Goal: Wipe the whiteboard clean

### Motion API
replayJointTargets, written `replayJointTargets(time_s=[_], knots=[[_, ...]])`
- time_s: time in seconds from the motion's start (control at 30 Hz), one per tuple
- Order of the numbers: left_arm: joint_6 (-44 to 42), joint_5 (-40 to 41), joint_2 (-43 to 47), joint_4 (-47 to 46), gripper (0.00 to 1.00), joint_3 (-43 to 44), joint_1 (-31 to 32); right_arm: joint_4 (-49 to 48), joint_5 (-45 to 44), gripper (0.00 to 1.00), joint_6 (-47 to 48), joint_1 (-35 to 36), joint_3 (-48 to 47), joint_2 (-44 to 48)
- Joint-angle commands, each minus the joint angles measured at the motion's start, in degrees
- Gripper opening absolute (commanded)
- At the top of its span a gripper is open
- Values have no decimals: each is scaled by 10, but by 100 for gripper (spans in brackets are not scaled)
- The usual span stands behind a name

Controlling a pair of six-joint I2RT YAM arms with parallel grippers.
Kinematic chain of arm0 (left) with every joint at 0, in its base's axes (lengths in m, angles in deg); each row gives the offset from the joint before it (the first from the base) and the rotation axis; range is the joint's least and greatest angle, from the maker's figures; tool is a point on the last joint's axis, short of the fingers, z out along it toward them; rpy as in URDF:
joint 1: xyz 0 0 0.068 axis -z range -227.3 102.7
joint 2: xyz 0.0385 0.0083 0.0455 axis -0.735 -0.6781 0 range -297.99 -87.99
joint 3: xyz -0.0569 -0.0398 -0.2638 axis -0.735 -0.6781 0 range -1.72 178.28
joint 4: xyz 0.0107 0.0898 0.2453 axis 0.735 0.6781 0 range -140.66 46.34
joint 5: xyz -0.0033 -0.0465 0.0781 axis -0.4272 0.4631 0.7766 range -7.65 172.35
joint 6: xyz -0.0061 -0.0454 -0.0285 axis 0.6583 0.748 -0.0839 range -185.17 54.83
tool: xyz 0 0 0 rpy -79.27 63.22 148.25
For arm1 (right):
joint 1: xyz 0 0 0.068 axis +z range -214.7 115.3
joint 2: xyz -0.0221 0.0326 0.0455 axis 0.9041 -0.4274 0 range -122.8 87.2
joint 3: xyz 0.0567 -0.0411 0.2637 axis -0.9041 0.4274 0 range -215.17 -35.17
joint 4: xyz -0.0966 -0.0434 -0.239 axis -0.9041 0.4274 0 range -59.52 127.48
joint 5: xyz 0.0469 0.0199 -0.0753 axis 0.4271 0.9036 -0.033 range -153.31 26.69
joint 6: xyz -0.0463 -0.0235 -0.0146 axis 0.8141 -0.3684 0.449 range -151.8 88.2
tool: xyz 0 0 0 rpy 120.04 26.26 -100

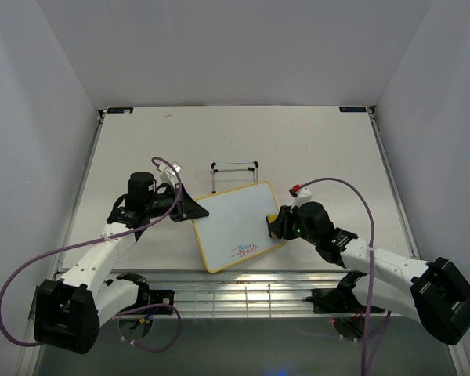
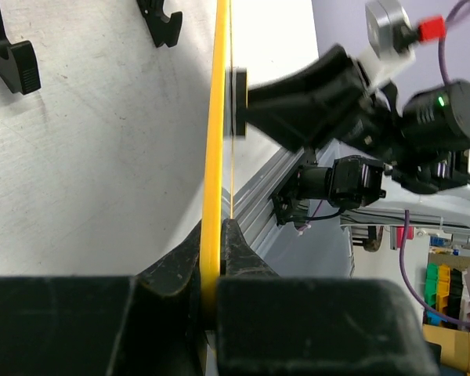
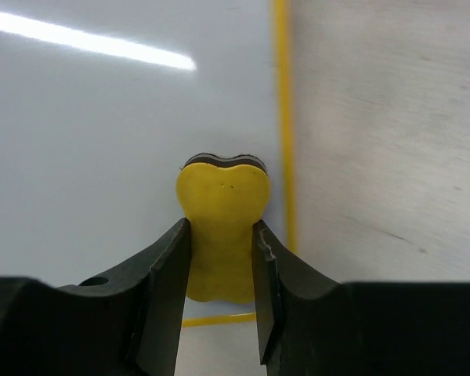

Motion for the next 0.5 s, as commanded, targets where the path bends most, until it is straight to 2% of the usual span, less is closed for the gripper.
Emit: replayJointTargets(time_s=[0.0, 0.07, 0.27, 0.47], knots=[[-57, -7, 1, 28, 0, 6, 18, -27, 65, 14, -30, 118, -2, 4], [-56, -6, 0, 28, 0, 6, 18, -48, 3, 13, -42, 201, -10, 4], [-56, -4, -1, 28, 0, 5, 18, -111, -124, 13, -51, 359, -65, -54], [-56, -1, 1, 30, 0, 7, 18, -107, -202, 13, -70, 390, -86, -87]])
